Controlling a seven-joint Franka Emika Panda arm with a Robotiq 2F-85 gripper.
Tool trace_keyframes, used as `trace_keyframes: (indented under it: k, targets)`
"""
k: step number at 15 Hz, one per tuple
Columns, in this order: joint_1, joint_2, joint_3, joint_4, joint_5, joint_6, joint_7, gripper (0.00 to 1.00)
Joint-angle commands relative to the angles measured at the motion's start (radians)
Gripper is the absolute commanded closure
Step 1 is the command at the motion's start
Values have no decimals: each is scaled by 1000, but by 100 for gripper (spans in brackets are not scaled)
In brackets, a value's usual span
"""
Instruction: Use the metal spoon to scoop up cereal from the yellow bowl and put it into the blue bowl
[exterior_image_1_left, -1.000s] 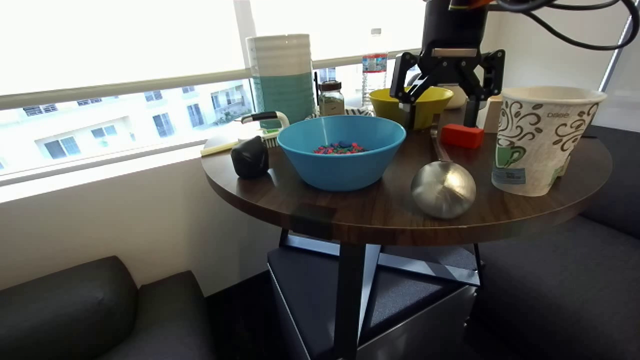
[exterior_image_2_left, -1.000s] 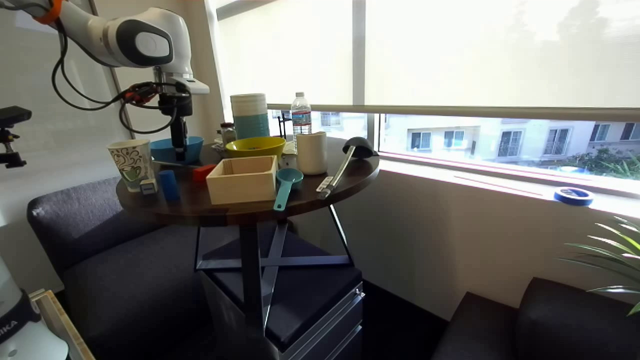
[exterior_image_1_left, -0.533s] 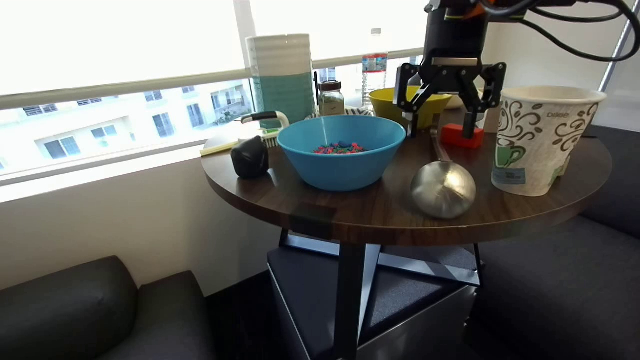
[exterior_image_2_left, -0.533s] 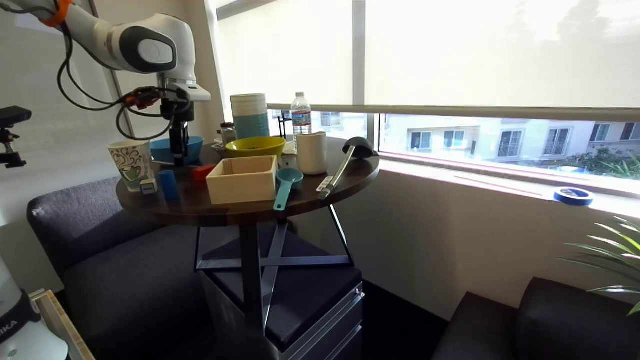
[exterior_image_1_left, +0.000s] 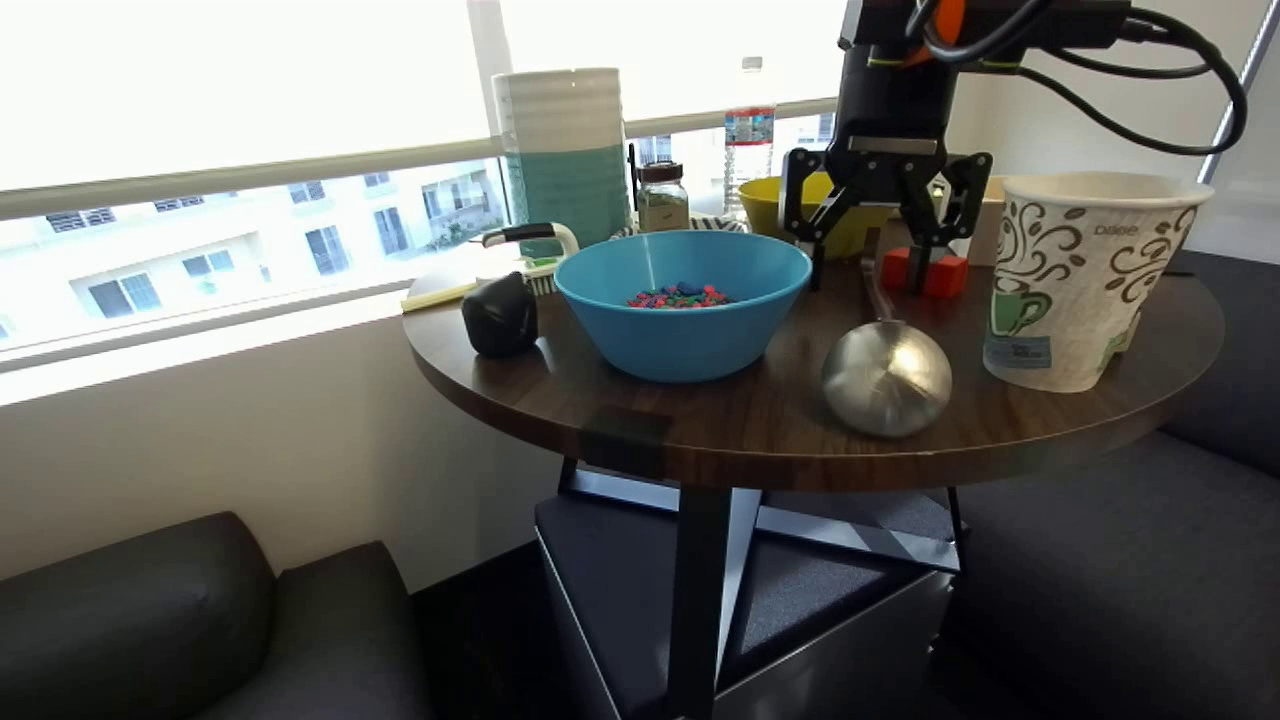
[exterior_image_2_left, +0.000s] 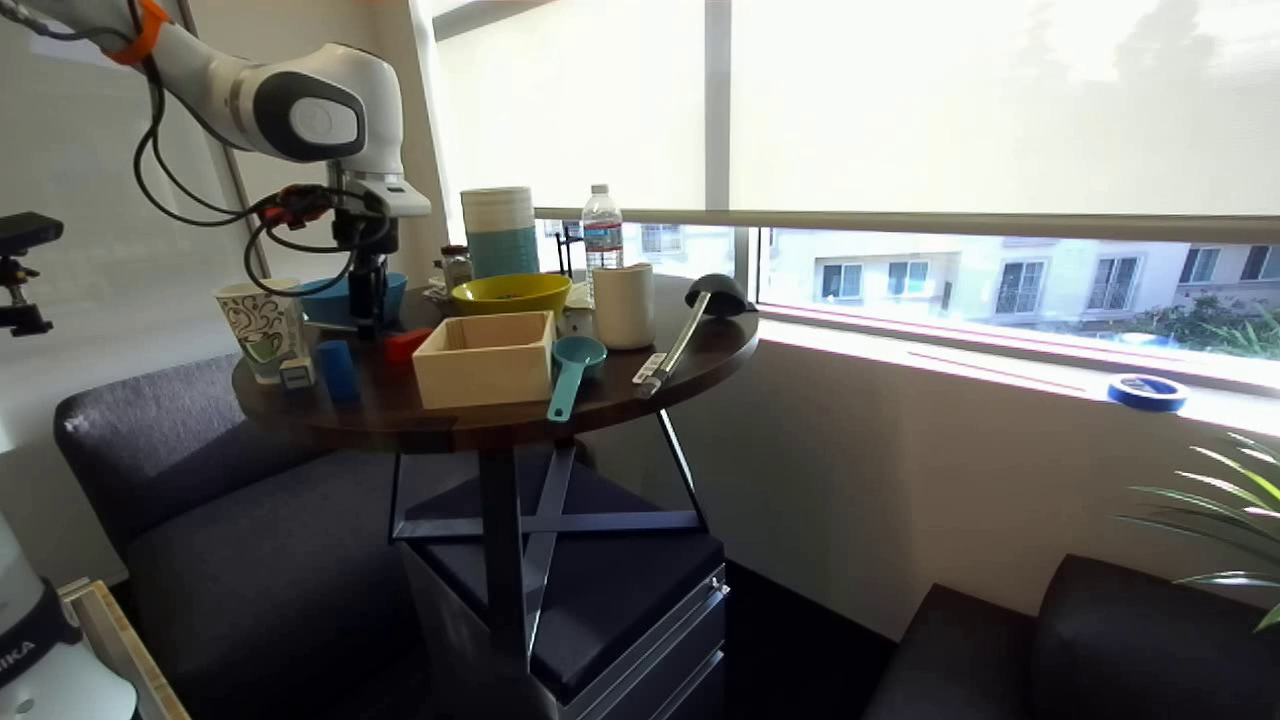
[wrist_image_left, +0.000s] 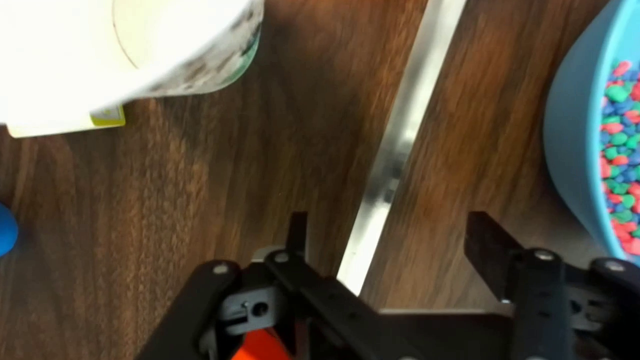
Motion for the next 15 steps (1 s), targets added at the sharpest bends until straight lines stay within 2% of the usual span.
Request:
trace_keyframes:
  k: [1,8,9,15]
  targets:
    - [0,16,-2,3,27,22,10,44]
    - [-1,17,0,8,14,13,32,95]
    - [-1,16,0,8,12,13,37,99]
    - [0,12,-1,7,14,19,44,96]
